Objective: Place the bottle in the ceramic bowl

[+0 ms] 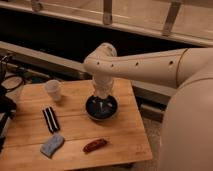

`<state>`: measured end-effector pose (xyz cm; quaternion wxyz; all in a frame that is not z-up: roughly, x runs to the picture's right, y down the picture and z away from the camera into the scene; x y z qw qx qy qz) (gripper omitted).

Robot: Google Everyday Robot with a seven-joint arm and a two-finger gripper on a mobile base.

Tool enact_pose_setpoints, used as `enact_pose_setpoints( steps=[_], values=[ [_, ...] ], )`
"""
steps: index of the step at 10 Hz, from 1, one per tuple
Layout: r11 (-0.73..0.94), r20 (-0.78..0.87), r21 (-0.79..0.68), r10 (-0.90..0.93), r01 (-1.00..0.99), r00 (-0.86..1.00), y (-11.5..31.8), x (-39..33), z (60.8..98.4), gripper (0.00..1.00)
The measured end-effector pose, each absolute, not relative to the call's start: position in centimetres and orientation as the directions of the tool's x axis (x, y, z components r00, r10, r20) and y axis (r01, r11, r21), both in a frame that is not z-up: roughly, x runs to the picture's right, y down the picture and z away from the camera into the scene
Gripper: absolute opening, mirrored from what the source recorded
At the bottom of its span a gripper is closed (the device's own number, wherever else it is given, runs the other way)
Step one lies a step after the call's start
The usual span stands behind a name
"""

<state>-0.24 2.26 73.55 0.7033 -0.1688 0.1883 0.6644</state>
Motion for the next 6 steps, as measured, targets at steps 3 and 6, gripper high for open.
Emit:
enact_pose_setpoints(
  steps=[3,6],
  values=[
    [0.076,-0.512,0.027,0.857,-0.997,0.052,4.4,-1.9,74.2,0.00],
    [0.091,-0.529,0.034,0.847,-0.995,0.059,6.0,-2.9,74.9,0.00]
  ],
)
